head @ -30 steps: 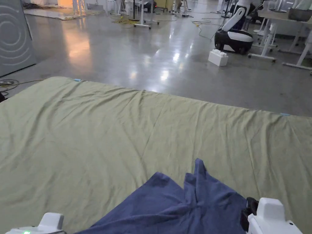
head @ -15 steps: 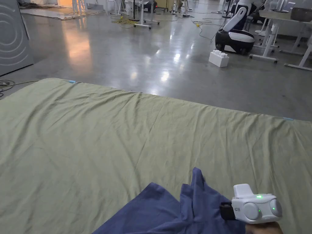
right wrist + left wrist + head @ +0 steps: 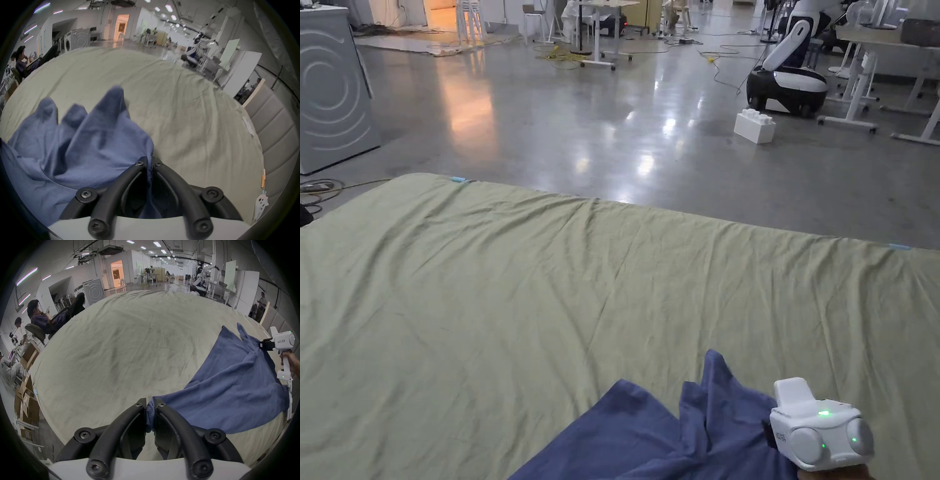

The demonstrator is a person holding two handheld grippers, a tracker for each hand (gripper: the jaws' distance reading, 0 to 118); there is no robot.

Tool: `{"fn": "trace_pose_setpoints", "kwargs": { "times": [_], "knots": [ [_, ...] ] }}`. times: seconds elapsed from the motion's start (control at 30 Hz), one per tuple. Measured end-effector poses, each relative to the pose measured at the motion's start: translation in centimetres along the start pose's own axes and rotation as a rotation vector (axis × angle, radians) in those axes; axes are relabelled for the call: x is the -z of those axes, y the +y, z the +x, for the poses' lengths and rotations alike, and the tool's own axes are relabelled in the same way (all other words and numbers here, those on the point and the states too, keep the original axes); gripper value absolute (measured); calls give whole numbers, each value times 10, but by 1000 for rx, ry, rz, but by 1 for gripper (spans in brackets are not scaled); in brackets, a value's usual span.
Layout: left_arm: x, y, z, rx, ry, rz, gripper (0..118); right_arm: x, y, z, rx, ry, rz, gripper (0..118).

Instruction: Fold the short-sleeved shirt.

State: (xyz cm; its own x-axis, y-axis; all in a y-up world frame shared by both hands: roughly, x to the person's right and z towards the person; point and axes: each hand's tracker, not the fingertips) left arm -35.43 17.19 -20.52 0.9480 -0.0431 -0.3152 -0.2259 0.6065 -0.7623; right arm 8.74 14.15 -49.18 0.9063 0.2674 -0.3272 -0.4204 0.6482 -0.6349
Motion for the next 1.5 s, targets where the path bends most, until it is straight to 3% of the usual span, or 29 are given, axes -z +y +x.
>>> {"fn": "trace_pose_setpoints", "kwargs": {
  "times": [0.1,0.27,0.57,0.77,1.17,1.5],
  "knots": [
    [-10,10,-3,42,49,76,9,-47,8,6,39,-30,96,5],
    [-38,33,5,31,-1,167,9,-129,18,32,86,-87,255,5],
    [-98,114,35,25,-111,391,9,-251,28,118,230,-199,466,5],
    [-150,181,69,22,-171,552,9,-316,41,163,234,-296,556,5],
    [-217,313,121,74,-200,652,9,-364,95,221,306,-399,629,5],
    [-237,397,126,102,-144,717,9,-360,172,231,279,-440,668,5]
  ]
}}
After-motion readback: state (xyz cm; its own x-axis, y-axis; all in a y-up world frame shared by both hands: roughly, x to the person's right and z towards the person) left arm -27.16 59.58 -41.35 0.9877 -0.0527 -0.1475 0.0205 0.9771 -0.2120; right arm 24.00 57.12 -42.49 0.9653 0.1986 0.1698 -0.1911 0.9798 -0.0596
